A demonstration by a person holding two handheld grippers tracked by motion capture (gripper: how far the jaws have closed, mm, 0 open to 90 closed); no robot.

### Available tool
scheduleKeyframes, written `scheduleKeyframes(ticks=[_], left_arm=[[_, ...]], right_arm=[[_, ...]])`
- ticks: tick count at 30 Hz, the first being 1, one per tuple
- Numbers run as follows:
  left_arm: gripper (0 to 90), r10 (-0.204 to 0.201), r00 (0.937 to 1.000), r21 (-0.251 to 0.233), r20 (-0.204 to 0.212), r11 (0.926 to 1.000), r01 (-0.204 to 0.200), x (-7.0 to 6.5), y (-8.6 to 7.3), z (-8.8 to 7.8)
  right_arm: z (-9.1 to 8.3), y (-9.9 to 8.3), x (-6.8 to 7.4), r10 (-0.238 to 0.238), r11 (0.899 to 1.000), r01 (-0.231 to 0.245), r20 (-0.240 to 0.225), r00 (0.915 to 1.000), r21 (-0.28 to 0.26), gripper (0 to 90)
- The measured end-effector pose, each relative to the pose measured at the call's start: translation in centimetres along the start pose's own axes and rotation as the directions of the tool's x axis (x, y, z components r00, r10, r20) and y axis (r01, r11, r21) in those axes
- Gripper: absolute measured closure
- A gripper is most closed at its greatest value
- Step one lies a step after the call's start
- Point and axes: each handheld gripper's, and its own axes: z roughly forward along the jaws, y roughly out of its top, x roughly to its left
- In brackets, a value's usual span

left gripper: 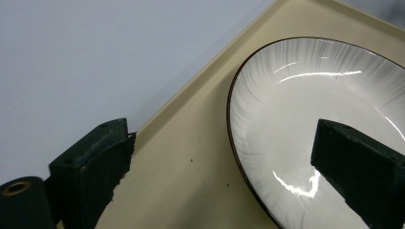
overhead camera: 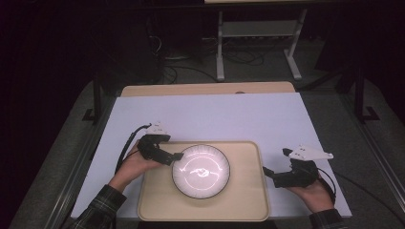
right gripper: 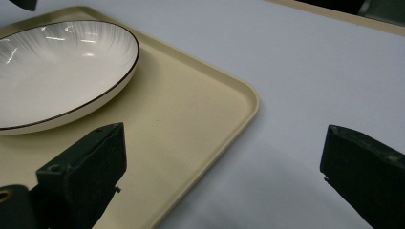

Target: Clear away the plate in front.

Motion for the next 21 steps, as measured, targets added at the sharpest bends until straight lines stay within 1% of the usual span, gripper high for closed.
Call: scheduleKeyframes(ticks=[2,3,6,9,13,14,16,21], left_arm=[[5.0,-0.009,0.9999,-0.016,-0.007,0.9998,0.008,0.0,-0.2,-0.6],[5.0,-0.004,1.0000,-0.023,-0.004,0.9997,0.004,0.0,-0.3,-1.0],[5.1,-0.002,0.9999,-0.052,-0.013,0.9986,0.002,-0.1,-0.8,-1.8],[5.1,-0.004,0.9996,-0.049,-0.028,0.9988,0.002,-0.2,-1.4,-2.4],[5.3,0.026,0.9982,-0.027,-0.054,0.9993,-0.027,-0.3,-2.2,-3.0],[5.4,0.021,0.9981,-0.026,-0.057,0.9994,-0.022,-0.3,-2.3,-3.1],[5.4,0.019,0.9979,-0.035,-0.062,0.9992,-0.021,-0.3,-2.6,-3.5],[6.2,0.011,0.9959,-0.056,-0.089,0.9983,-0.016,0.0,-3.5,-4.7]], right_arm=[[0.1,0.0,0.0,-0.001,1.000,0.001,-0.001,1.0000,0.002,1.1],[0.1,0.0,0.0,0.002,1.000,-0.002,-0.001,1.0000,0.002,1.1],[0.1,0.0,-0.1,0.000,1.000,0.000,-0.002,1.0000,0.005,1.0],[0.1,0.0,0.0,0.001,1.000,-0.001,-0.001,1.0000,0.003,1.1],[0.1,0.0,0.0,-0.002,1.000,0.002,0.000,1.0000,0.006,1.0],[0.1,0.0,0.1,-0.002,1.000,0.002,-0.001,1.0000,0.008,1.0],[0.1,0.0,0.1,-0.002,1.000,0.002,-0.001,1.0000,0.008,1.1],[0.0,-0.1,0.1,0.006,1.000,-0.006,-0.001,1.0000,0.010,1.1]])
